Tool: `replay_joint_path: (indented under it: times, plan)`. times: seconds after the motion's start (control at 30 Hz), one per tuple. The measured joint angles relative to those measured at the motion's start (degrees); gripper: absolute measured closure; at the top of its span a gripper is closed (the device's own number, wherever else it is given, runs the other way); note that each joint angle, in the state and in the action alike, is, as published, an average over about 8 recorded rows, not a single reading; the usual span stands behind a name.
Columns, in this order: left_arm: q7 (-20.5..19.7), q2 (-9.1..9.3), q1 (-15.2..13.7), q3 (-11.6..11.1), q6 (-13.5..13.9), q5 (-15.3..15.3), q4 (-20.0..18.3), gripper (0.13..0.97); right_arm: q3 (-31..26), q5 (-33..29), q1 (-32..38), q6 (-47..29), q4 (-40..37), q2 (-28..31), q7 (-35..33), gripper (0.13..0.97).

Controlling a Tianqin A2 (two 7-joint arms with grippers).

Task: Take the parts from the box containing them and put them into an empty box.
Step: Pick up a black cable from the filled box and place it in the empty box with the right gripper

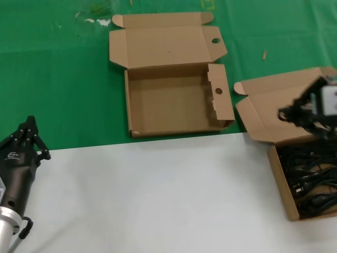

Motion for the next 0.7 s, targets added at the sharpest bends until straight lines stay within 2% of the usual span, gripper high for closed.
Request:
replay_joint_path:
  times: [0.33,0.7]
  plan:
    - [0.00,0.00,0.00,0.00,0.00,0.00,0.00,0.957,-6.25,-4.15,10.93,1.22,-8.01,-12.97,-3.30,0.860]
    - [0.00,0.00,0.00,0.00,0.00,0.00,0.00,0.957,-12.93,-7.70,19.83,8.62,-25.46,-29.47,-9.48,0.862]
